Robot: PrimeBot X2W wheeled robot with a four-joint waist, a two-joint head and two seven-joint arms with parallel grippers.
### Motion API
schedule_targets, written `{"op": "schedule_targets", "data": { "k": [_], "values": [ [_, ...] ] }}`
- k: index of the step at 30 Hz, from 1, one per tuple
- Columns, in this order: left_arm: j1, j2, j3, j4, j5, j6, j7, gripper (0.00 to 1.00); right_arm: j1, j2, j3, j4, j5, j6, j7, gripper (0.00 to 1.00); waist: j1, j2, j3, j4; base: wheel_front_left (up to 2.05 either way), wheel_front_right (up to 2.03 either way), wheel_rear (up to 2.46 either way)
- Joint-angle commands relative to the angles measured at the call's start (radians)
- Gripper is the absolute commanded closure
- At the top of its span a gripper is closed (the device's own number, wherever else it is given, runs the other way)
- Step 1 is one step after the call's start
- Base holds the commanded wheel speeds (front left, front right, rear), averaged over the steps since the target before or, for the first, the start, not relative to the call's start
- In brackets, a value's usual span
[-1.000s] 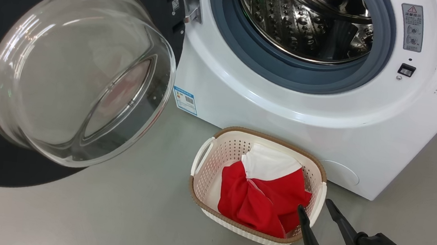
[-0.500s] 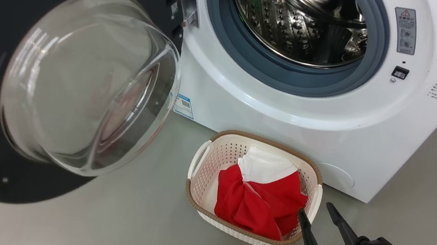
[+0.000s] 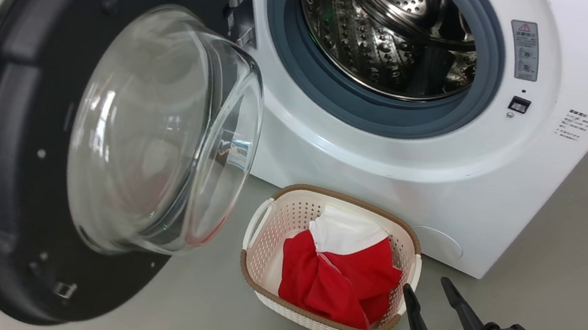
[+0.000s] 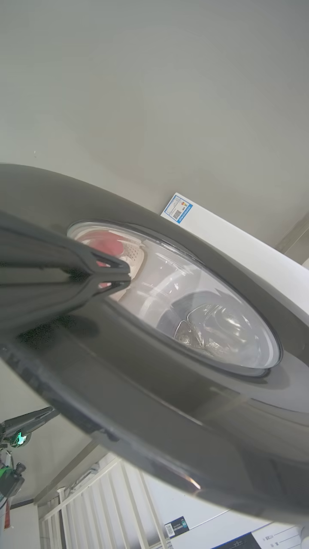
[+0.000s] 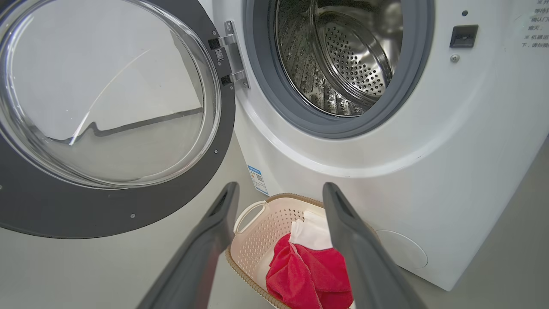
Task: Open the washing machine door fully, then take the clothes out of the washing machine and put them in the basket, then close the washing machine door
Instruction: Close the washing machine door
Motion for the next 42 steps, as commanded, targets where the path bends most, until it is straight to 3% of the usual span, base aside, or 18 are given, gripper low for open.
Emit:
{"op": "schedule_targets", "data": {
  "k": [1,11,21,31,42],
  "values": [
    [-0.020,0.056,0.036,-0.037,-0.011,-0.007,0.009,1.00,-0.011,0.002,0.017,-0.026,0.008,0.005,-0.006,0.00,0.0000,0.0000,-0.003,-0.004,0.00,0.00,0.00],
    [-0.009,0.027,-0.005,-0.235,-0.067,-0.007,0.027,1.00,-0.010,0.002,0.011,-0.035,0.013,0.005,-0.006,0.00,0.0000,0.0000,-0.002,-0.052,0.00,0.00,0.00],
    [-0.040,-0.017,-0.067,-0.369,-0.054,-0.007,0.008,1.00,-0.026,0.002,0.004,-0.041,0.011,0.005,-0.006,0.00,0.0000,0.0000,0.021,-0.125,0.00,0.00,0.00],
    [-0.128,-0.095,-0.150,-0.382,-0.020,-0.007,-0.081,1.00,-0.038,0.002,-0.008,-0.043,0.010,0.005,-0.006,0.00,0.0000,0.0000,0.037,-0.170,0.00,0.00,0.00],
    [-0.105,-0.067,-0.191,-0.342,-0.009,-0.007,-0.155,1.00,-0.034,0.002,-0.008,-0.043,0.013,0.005,-0.006,0.00,0.0000,0.0000,0.027,-0.167,0.00,0.00,0.00]
  ]
}}
